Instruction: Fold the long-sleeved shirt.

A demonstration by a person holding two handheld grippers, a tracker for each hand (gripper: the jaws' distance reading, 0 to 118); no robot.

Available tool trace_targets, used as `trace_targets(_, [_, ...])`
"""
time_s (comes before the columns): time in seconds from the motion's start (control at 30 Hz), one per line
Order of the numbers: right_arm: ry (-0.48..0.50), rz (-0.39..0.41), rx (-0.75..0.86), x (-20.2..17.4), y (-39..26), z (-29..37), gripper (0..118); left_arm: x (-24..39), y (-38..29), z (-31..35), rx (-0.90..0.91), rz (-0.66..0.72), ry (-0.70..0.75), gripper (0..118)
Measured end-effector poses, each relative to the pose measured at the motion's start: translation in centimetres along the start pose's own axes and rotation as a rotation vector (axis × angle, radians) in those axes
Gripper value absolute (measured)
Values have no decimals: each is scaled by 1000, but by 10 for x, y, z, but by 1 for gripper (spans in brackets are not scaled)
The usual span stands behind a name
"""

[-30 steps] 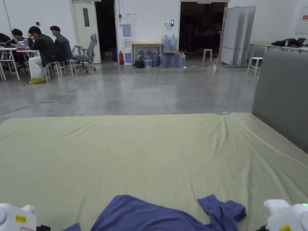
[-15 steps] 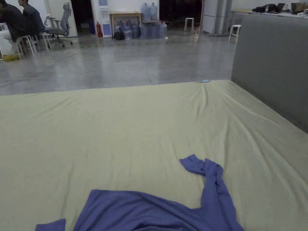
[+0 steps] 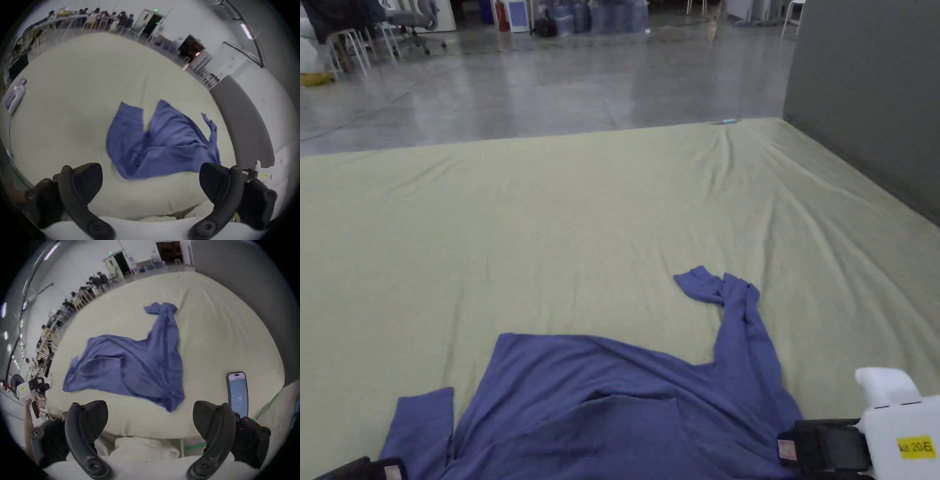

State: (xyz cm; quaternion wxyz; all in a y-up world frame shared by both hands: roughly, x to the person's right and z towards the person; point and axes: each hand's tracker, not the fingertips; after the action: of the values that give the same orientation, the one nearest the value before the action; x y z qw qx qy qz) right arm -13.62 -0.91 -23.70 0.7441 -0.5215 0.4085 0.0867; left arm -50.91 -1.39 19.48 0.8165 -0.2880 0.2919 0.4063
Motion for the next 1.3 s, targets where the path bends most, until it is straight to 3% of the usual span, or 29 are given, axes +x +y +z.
trace_targets(0.03, [16,10,-1,-8,-10,1,71,10,-11,5,-40,-19,-8,105])
trace_targets(0.07, [19,27,0,-16,-22,1,20,3,-23,-14,-105,-47,3,67])
trace_targets(0.1, [15,52,7,-24,-32,-1,20,9,-36,-17,-153,-76,31,67])
trace_targets(0.13, [-9,98,9,-34,-44,-4,7,15,-53,-21,-177,-115,79,50])
trace_targets(0.17, [-42,125,-4,-41,-56,-13,0,20,-70,-27,-183,-150,131,11])
trace_targets(0.2, [-64,136,-36,-47,-65,-21,0,23,-83,-34,-221,-183,152,0])
trace_targets(0.23, [-51,138,-61,-49,-72,-26,0,26,-95,-40,-303,-193,146,0])
trace_targets(0.33, [76,119,-132,-53,-82,-37,0,26,-82,-63,-330,-135,17,0])
trace_targets(0.4, [68,123,-122,-53,-80,-39,0,30,-45,-80,-297,-147,24,0])
trace_targets(0.43, [67,131,-119,-56,-81,-38,0,36,-18,-90,-244,-179,51,16])
trace_targets(0.47, [60,136,-114,-55,-80,-38,0,63,-1,-102,-198,-216,64,70])
trace_targets(0.5, [55,132,-112,-54,-78,-39,0,71,20,-114,-154,-255,64,113])
trace_targets(0.53, [55,116,-110,-52,-78,-38,0,82,43,-135,-139,-296,78,116])
trace_targets(0.67, [61,42,-102,-37,-76,-31,0,103,137,-216,-174,-385,197,115])
trace_targets(0.73, [29,19,-94,-29,-78,-27,0,95,148,-273,-216,-397,269,113])
trace_targets(0.8, [2,-7,-95,-18,-78,-24,0,90,157,-314,-252,-420,321,97])
trace_targets(0.87, [-17,-35,-100,-7,-80,-22,0,85,159,-342,-271,-454,381,71])
trace_targets(0.93, [-37,-61,-112,4,-81,-24,0,84,148,-360,-324,-534,431,69])
trace_targets(0.97, [-51,-81,-126,7,-79,-25,0,84,141,-364,-330,-555,410,62])
trace_targets(1.0, [-43,-90,-130,9,-76,-25,0,82,144,-361,-304,-561,390,46])
trace_targets(1.03, [-36,-80,-130,9,-72,-26,0,84,141,-358,-323,-555,378,18])
trace_targets(1.07, [-47,-60,-130,8,-66,-29,0,85,140,-354,-322,-548,363,0])
trace_targets(1.13, [-87,-26,-119,7,-51,-34,0,89,142,-344,-317,-539,273,0])
trace_targets(1.2, [-92,-20,-85,10,-31,-40,0,100,140,-336,-253,-665,409,0])
trace_targets(1.23, [-82,-38,-52,15,-15,-46,19,102,140,-333,-256,-659,384,0])
trace_targets(1.27, [-69,-78,-32,22,-2,-52,78,99,146,-331,-248,-648,352,0])
trace_targets(1.3, [-76,-124,-45,29,10,-60,116,99,149,-327,-250,-608,322,0])
